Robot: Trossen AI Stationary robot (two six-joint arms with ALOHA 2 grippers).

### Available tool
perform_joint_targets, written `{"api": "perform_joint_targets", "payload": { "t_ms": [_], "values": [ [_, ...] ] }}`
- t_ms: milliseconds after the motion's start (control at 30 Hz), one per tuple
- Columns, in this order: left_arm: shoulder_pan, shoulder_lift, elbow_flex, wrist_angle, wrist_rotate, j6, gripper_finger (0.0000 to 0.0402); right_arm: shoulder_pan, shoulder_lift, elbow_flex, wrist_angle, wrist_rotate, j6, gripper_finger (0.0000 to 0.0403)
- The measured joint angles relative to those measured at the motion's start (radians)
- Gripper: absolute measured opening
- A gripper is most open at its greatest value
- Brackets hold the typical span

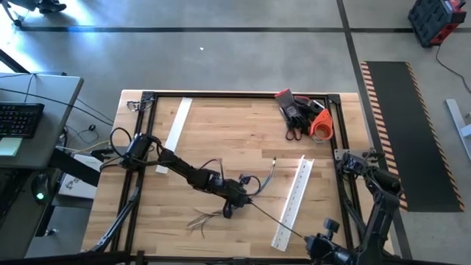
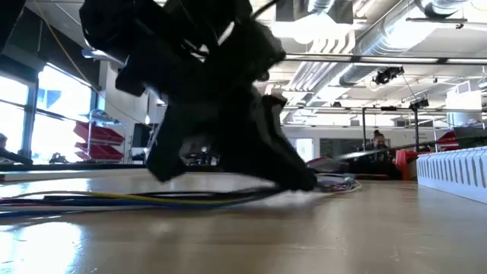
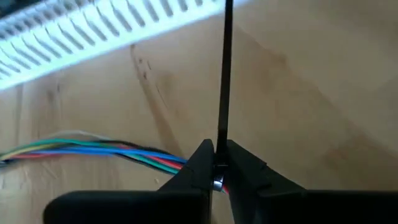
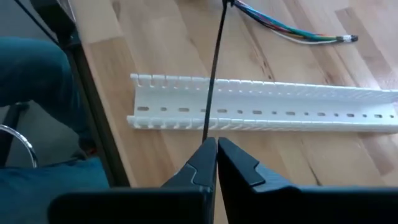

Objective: Ziptie cables
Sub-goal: Wrap the colored cables with the black zip tie

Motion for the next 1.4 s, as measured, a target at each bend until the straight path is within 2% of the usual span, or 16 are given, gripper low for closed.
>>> {"api": "perform_joint_targets", "payload": {
  "t_ms": [100,267,500,633,733,967,1100,1300,1400],
  "values": [
    [-0.001,-0.002,0.005,0.012,-0.063,-0.062,0.0014,-0.012,0.003,-0.001,0.018,0.012,-0.032,0.0001],
    [0.000,-0.019,0.006,-0.041,-0.059,-0.100,0.0064,-0.039,0.005,-0.001,0.019,0.022,-0.060,0.0014],
    [-0.016,-0.112,0.008,-0.164,-0.064,-0.141,0.0141,-0.092,0.005,-0.002,0.042,0.092,-0.189,0.0105],
    [-0.043,-0.154,0.008,-0.185,-0.086,-0.169,0.0155,-0.119,0.006,-0.007,0.055,0.154,-0.263,0.0150],
    [-0.064,-0.155,0.009,-0.201,-0.116,-0.197,0.0156,-0.154,0.002,-0.066,0.139,0.154,-0.333,0.0168],
    [-0.072,-0.118,0.008,-0.198,-0.184,-0.236,0.0156,-0.300,0.001,-0.270,0.471,0.110,-0.467,0.0172],
    [-0.060,-0.083,0.008,-0.161,-0.181,-0.235,0.0156,-0.393,0.001,-0.370,0.651,0.097,-0.556,0.0172],
    [-0.046,-0.062,0.008,-0.146,-0.166,-0.228,0.0156,-0.483,0.001,-0.463,0.851,0.061,-0.678,0.0170],
    [-0.046,-0.062,0.008,-0.145,-0.164,-0.222,0.0153,-0.504,0.001,-0.490,0.915,0.055,-0.708,0.0152]
  ]
}}
